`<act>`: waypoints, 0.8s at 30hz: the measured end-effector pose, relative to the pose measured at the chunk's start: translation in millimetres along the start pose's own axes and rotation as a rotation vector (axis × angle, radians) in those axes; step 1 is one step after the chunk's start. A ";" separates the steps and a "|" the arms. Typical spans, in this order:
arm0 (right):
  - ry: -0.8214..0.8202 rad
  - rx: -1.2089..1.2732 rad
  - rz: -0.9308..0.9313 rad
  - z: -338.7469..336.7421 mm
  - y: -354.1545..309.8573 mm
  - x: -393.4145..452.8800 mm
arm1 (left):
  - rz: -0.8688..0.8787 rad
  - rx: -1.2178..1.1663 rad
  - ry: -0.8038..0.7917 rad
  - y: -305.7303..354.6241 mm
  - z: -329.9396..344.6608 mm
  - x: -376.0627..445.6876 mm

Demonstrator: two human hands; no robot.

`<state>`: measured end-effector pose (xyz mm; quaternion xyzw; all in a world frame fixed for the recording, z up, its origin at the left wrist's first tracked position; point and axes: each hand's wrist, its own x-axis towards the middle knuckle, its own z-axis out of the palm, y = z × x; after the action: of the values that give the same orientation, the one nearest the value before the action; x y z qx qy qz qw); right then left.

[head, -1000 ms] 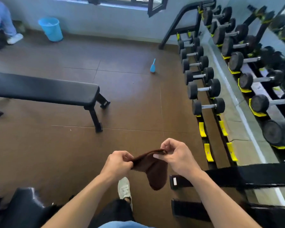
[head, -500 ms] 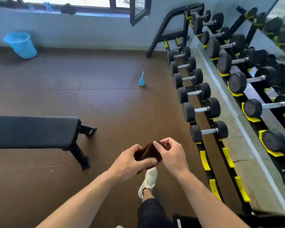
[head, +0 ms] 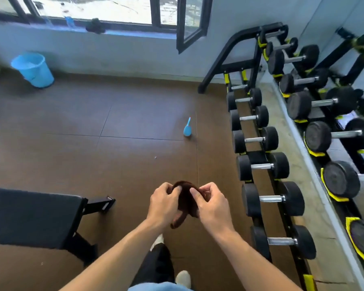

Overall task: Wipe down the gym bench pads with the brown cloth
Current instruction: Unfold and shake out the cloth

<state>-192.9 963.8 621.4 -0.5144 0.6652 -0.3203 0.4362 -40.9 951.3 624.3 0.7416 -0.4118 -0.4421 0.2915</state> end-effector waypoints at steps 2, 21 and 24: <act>-0.003 0.032 -0.002 13.5 -4.4 42.2 | -0.033 -0.052 0.022 24.1 10.5 42.3; -0.299 0.470 0.039 -27.7 -130.5 494.6 | 0.174 0.053 -0.542 197.7 36.3 471.3; -0.232 0.699 0.105 -53.9 -136.4 596.8 | 0.064 0.119 -0.574 225.1 55.4 544.8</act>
<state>-240.5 351.1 613.4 -0.3326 0.4872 -0.4448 0.6739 -23.0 363.9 552.8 0.5887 -0.5259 -0.5993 0.1330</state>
